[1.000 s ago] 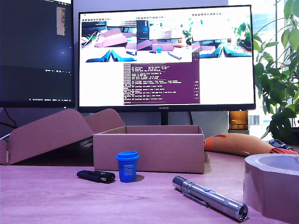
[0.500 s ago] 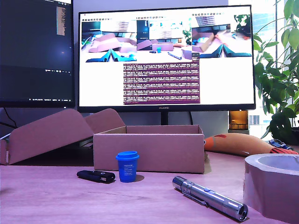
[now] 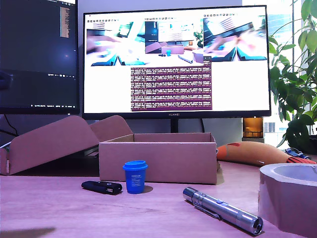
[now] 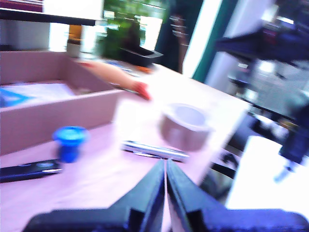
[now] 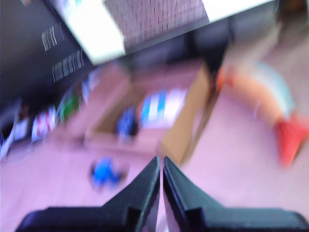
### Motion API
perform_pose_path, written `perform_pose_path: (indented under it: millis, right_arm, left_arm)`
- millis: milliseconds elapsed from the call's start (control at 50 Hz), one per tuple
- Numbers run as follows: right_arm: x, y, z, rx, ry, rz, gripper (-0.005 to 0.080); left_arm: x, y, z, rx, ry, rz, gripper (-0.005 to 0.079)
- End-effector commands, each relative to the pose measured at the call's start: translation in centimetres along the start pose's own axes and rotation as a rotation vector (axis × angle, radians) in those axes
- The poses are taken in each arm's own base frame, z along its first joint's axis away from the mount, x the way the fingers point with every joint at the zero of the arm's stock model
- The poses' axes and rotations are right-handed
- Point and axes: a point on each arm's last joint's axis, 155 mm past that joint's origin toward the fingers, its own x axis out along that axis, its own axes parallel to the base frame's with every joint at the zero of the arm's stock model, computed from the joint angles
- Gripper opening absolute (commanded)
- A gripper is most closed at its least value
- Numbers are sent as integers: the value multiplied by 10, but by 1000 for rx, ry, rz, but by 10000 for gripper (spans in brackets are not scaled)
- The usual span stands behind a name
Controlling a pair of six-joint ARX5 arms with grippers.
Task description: Pick up the tape roll and place it inside the cardboard box
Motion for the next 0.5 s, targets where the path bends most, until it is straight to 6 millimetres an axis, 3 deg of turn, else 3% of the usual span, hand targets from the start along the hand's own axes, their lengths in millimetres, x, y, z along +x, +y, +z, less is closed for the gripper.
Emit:
perform_pose_path:
  millis: [0,340,480]
  right_arm:
    - [3,7,0,-3,61,8,-10]
    - [18,28,-36,-50,594,-46,-7]
    - [23,31,-56,-118,807,-71,71]
  left_arm:
    - [2,-4,-5,11,8,-20,-19]
    - [4,-8,-15,31,43,-27,-19]
    - [4,-7,-15,30,43,-17,-19]
